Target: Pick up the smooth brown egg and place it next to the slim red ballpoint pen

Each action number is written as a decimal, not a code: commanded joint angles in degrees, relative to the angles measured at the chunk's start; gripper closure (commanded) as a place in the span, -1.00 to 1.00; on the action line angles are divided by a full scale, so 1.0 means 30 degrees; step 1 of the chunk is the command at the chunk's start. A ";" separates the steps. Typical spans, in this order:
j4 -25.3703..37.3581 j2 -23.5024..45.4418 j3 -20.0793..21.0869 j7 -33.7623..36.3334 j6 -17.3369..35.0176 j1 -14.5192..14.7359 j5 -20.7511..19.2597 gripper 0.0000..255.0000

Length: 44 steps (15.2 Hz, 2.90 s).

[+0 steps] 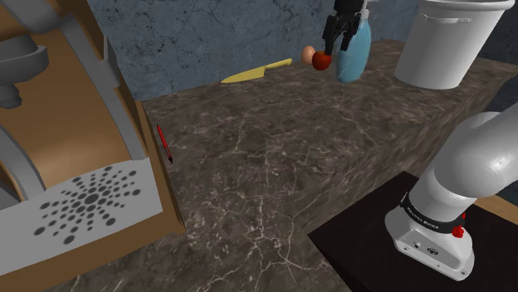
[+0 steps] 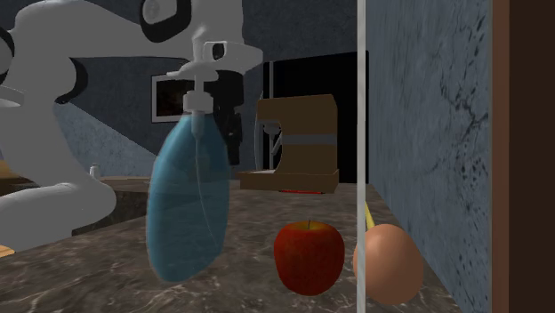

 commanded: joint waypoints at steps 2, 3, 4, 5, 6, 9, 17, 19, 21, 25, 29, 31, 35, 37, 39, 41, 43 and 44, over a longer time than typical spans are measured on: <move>0.1453 0.2109 -0.1044 -0.1065 0.0448 -0.0112 0.0678 -1.00; 0.2022 0.2801 -0.1369 -0.1445 0.0547 -0.0149 0.0965 -1.00; 0.2618 0.3508 -0.1688 -0.1833 0.0619 -0.0192 0.1282 -1.00; 0.3241 0.4229 -0.2003 -0.2226 0.0662 -0.0238 0.1627 -1.00; 0.3892 0.4966 -0.2309 -0.2624 0.0676 -0.0297 0.2001 -1.00; 0.6033 0.7277 -0.3123 -0.3832 0.0520 -0.0601 0.3297 -1.00; 1.3545 1.4264 -0.4232 -0.6459 -0.1489 -0.2770 0.7540 -1.00; 1.6061 1.6257 -0.4179 -0.6756 -0.2371 -0.3710 0.8628 -1.00; 1.6619 1.6865 -0.4068 -0.6826 -0.2405 -0.3991 0.8932 -1.00; 1.5317 1.6646 -0.4015 -0.6953 -0.1303 -0.3632 0.8880 -1.00; 1.4562 1.6557 -0.3974 -0.7031 -0.0625 -0.3427 0.8875 -1.00; 1.4565 1.6559 -0.3973 -0.7031 -0.0626 -0.3428 0.8876 -1.00; 1.4571 1.6561 -0.3973 -0.7030 -0.0631 -0.3429 0.8876 -1.00; 1.4571 1.6561 -0.3973 -0.7030 -0.0631 -0.3429 0.8876 1.00; 1.4575 1.6566 -0.3972 -0.7029 -0.0631 -0.3429 0.8877 1.00; 1.4582 1.6570 -0.3971 -0.7026 -0.0634 -0.3429 0.8878 1.00; 1.4587 1.6572 -0.3971 -0.7026 -0.0635 -0.3430 0.8879 1.00; 1.4589 1.6578 -0.3970 -0.7026 -0.0632 -0.3430 0.8881 1.00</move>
